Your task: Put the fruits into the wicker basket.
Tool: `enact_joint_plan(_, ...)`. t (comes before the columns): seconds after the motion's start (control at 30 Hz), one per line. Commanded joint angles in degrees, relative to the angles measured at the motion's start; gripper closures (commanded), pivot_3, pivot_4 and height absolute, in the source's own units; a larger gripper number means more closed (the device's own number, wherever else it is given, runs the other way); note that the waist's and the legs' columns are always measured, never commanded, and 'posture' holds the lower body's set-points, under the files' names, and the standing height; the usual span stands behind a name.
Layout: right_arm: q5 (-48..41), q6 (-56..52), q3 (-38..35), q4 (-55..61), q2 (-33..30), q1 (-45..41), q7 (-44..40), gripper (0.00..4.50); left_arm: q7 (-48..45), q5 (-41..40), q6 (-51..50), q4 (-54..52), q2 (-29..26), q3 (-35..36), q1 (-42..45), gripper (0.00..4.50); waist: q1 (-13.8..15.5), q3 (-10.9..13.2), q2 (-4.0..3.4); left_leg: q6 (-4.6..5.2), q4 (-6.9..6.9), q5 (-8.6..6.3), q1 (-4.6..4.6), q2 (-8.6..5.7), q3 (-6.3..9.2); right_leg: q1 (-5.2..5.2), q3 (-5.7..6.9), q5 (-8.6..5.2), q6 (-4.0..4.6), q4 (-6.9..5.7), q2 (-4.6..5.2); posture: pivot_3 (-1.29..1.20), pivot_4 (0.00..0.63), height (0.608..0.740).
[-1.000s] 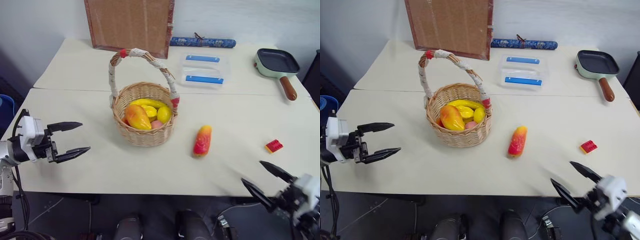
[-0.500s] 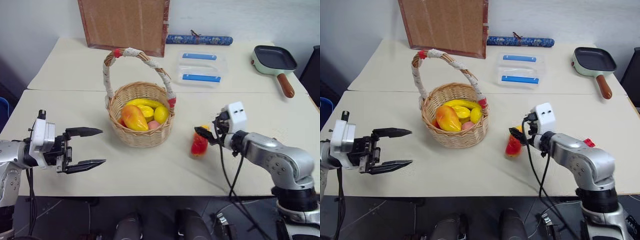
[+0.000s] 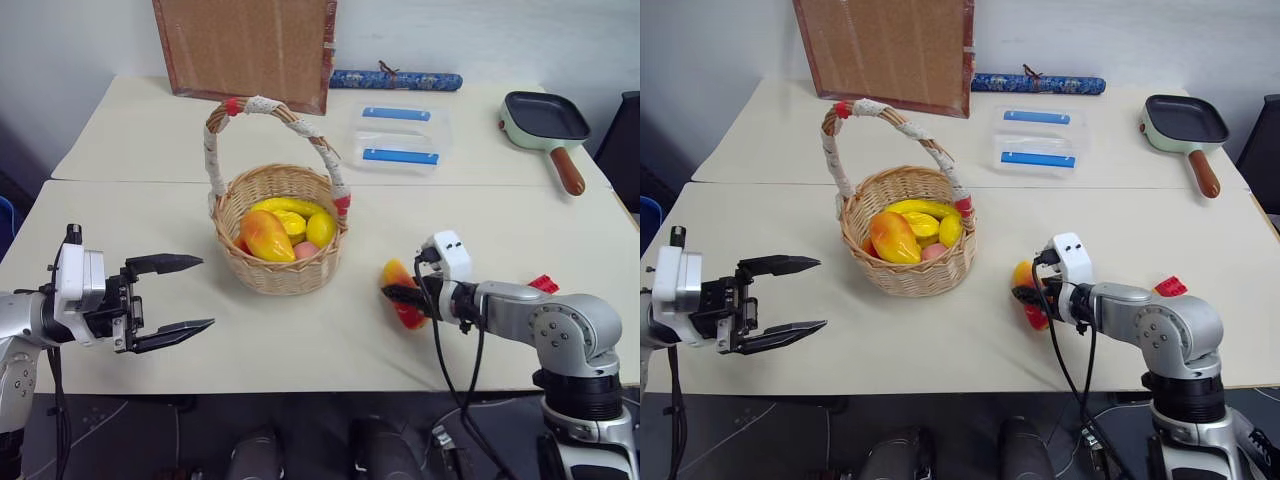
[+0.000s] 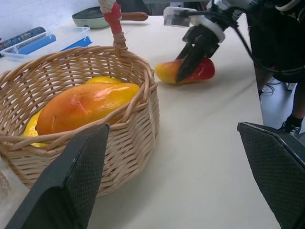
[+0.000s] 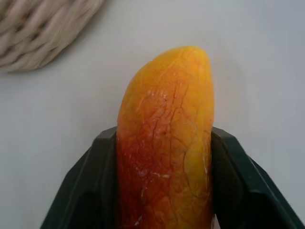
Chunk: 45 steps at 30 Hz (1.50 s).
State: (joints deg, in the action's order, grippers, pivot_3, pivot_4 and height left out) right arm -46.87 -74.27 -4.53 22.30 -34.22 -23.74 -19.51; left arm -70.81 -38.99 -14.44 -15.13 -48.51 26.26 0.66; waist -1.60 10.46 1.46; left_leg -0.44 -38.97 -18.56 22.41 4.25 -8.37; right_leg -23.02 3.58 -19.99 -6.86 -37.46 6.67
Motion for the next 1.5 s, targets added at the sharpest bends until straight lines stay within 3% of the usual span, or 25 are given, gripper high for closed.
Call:
enact_joint_plan(0.03, -2.63, 12.04, -1.65, 6.25, -2.20, -2.95, -14.15, 2.41, 1.85, -2.66, -1.03, -1.28, 0.38, 2.32, 0.35, 0.00, -0.03, 0.00, -0.01, 0.00, 0.00, 0.00, 0.00, 0.00, -0.01, 0.00, 0.00, 0.00, 0.00, 0.02, 0.00, 0.00, 0.150, 0.740)
enact_joint_plan(0.13, -2.85, 18.02, 0.94, 7.71, 0.55, -10.36, -18.97, 2.41, 4.06, -4.69, -3.18, -1.01, 0.78, 3.45, 1.04, 0.00, -0.58, 0.01, -0.02, -0.03, 0.00, -0.01, -0.04, 0.11, -0.06, -0.01, -0.03, 0.00, -0.01, 0.00, -0.09, 0.00, 0.150, 0.740)
enact_joint_plan(0.23, 1.06, 22.03, 6.57, 5.28, 7.90, -18.84, -16.10, 2.41, 5.24, -5.52, -4.50, -1.18, 1.02, 4.47, 0.08, 0.00, -1.05, 0.01, -0.02, -0.13, -0.01, 0.01, -0.08, 0.23, -0.07, -0.07, -0.03, 0.01, 0.01, -0.15, -0.15, 0.00, 0.150, 0.740)
enact_joint_plan(0.4, 11.86, 25.90, 17.84, -1.23, 14.40, -28.58, -13.52, 2.41, 5.99, -5.67, -5.05, -2.43, 1.39, 5.98, -2.83, 0.00, -1.52, 0.00, 0.00, -0.17, -0.03, 0.00, 0.21, 0.19, -0.10, -0.41, -0.02, 0.00, 0.04, -0.44, -0.10, 0.00, 0.150, 0.740)
enact_joint_plan(0.5, 16.15, 25.05, 22.10, -4.35, 18.61, -31.93, -10.53, 2.41, 6.59, -5.95, -5.33, -3.31, 1.47, 6.57, -3.75, 0.00, -1.63, -0.01, 0.02, -0.15, -0.15, -0.01, 0.46, 0.18, -0.08, -0.59, 0.00, 0.01, 0.04, -0.44, -0.09, 0.00, 0.150, 0.740)
enact_joint_plan(0.73, 34.21, 27.62, 30.62, -9.44, 21.00, -34.25, 0.09, 2.41, 8.24, -6.12, -5.57, -4.71, 2.12, 6.39, -3.91, 0.00, -1.68, -0.02, 0.03, -0.16, -0.17, 0.00, 0.58, 0.17, -0.04, -0.66, 0.06, 0.01, 0.04, -0.43, -0.09, 0.00, 0.150, 0.740)
enact_joint_plan(0.93, 39.09, 27.52, 33.33, -9.36, 21.61, -34.03, -1.73, 0.45, 9.22, -6.20, -5.65, -5.42, 2.75, 6.07, -3.68, 0.00, -1.90, -0.02, 0.03, -0.18, -0.16, 0.01, 0.63, 0.21, -0.04, -0.71, 0.07, 0.01, 0.04, -0.43, -0.12, 0.00, 0.150, 0.740)
enact_joint_plan(0.97, 38.94, 28.81, 33.34, -9.04, 21.63, -34.00, -3.15, 0.05, 9.34, -6.22, -5.68, -5.51, 2.80, 6.01, -3.65, 0.00, -1.91, -0.02, 0.03, -0.18, -0.16, 0.01, 0.64, 0.21, -0.05, -0.72, 0.07, 0.01, 0.04, -0.42, -0.12, 0.00, 0.150, 0.740)
enact_joint_plan(1.17, 32.86, 38.73, 26.02, -7.20, 24.11, -31.43, -10.46, 0.02, 9.57, -6.36, -5.98, -5.59, 3.00, 5.61, -3.23, 0.00, -1.83, -0.02, 0.03, -0.18, -0.15, 0.01, 0.64, 0.21, -0.04, -0.72, 0.10, 0.01, 0.04, -0.42, -0.13, 0.00, 0.150, 0.740)
enact_joint_plan(1.23, 25.56, 42.10, 21.34, -7.33, 23.60, -29.17, -18.78, 0.02, 9.40, -6.28, -6.05, -5.36, 3.08, 5.14, -2.93, 0.00, -1.78, -0.02, 0.04, -0.18, -0.15, 0.01, 0.65, 0.20, -0.04, -0.71, 0.10, 0.01, 0.04, -0.42, -0.12, 0.00, 0.150, 0.740)
enact_joint_plan(1.33, 14.82, 46.44, 16.23, -5.55, 19.93, -23.21, -34.16, 0.02, 8.99, -6.35, -6.47, -4.67, 2.79, 4.25, -1.95, 0.00, -1.18, -0.04, 0.06, -0.17, -0.15, 0.00, 0.64, 0.16, -0.04, -0.56, 0.20, 0.02, 0.03, -0.34, -0.12, 0.00, 0.150, 0.740)
enact_joint_plan(1.5, 7.56, 46.16, 8.03, -0.31, 10.60, -11.12, -41.00, 0.02, 8.12, -5.96, -6.78, -3.72, 1.87, 4.92, -1.54, 0.00, -0.21, -0.03, 0.06, -0.08, -0.16, -0.04, 0.63, 0.09, -0.01, -0.49, 0.21, 0.04, 0.01, -0.27, -0.06, 0.00, 0.150, 0.740)
